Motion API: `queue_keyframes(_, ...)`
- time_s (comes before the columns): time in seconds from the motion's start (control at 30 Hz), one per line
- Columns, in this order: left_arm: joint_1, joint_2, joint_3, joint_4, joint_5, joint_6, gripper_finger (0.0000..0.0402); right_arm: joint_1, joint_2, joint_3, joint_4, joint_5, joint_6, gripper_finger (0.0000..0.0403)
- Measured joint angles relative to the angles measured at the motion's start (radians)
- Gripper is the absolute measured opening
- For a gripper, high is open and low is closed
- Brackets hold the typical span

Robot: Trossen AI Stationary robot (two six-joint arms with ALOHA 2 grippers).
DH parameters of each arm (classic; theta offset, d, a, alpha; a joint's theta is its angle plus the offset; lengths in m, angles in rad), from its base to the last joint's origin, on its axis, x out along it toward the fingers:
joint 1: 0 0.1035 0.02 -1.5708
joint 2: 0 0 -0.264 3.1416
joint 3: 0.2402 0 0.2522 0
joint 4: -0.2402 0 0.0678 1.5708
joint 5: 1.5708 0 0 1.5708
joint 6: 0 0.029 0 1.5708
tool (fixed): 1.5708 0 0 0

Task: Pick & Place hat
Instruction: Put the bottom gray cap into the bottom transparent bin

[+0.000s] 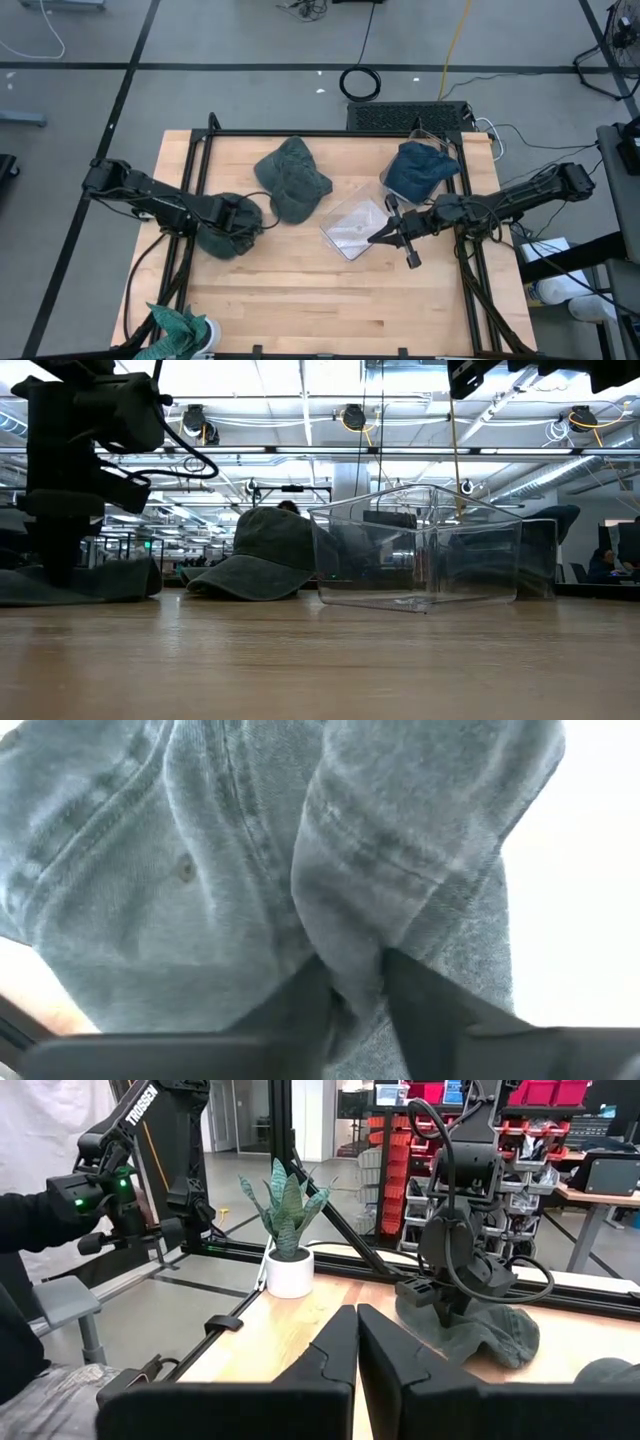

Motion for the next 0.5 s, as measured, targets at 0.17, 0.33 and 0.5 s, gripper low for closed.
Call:
queue_keyframes(0.17,0.000,0.000,0.000,0.005,-0.004,0.024,0.0016,0.000,0.000,0.000,-0.016,0.000,0.000,0.0000)
queue_keyframes(0.33,-0.027,-0.008,0.022,0.007,-0.020,0.014,0.0010,0.000,0.000,0.000,-0.015,0.000,0.000,0.0000)
queue_keyframes(0.5,-0.096,-0.008,0.129,-0.045,-0.097,0.005,0.0010,0.000,0.000,0.000,-0.013,0.000,0.000,0.0000)
